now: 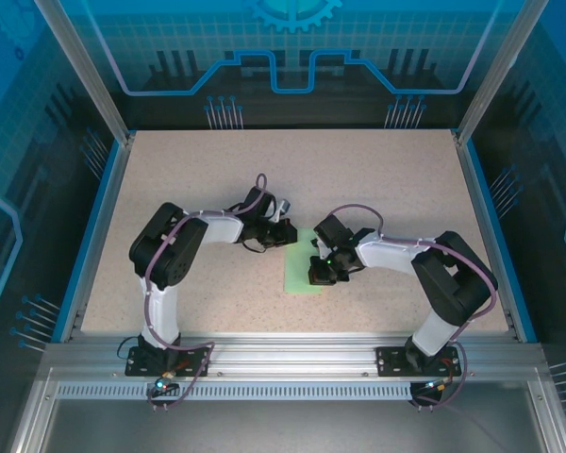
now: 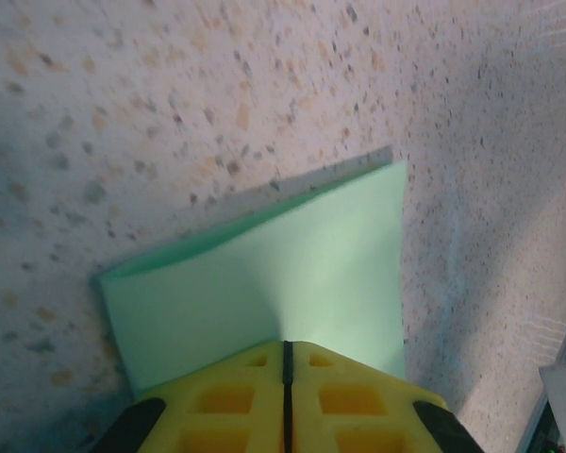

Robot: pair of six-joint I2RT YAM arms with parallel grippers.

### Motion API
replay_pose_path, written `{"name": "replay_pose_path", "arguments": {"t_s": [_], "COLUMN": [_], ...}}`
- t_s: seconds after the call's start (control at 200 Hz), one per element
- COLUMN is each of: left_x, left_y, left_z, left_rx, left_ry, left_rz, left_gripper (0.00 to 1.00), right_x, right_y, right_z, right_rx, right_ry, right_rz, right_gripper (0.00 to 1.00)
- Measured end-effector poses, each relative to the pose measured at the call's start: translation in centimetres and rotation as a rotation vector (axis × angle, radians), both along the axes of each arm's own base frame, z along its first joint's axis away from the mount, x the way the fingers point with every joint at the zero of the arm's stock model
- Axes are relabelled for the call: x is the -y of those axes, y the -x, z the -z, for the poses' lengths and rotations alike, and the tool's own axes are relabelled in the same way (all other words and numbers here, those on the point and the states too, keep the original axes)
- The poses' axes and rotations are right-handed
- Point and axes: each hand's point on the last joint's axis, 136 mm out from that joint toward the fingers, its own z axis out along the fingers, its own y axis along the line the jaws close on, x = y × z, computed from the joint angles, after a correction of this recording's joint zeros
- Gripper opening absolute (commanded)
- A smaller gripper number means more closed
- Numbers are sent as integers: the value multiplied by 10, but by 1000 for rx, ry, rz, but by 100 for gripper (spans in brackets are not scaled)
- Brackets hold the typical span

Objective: Fold a paper plane with a square sheet of paper (fold left side to right side)
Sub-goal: First fold the square sheet of paper in half at the center of the table.

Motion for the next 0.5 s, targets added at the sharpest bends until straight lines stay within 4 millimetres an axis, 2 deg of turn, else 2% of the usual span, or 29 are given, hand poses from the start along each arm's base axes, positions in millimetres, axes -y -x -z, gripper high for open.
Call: {"name": "replay_pose_path", "arguments": {"t_s": [0.245,0.5], "left_x": [-14,-16], "left_y": [-25,-29], "left_z": [0,1], "left_rx": [19,2], "left_ry": [-29,-40], "left_rz": [-62,-70], "left_gripper": [10,11], "right_x": [0,0], "right_y": [0,0], "right_z": [0,1], "right_rx": [1,2], "right_ry": [-1,-2], "right_rz": [0,0], "right_gripper": [2,2]}}
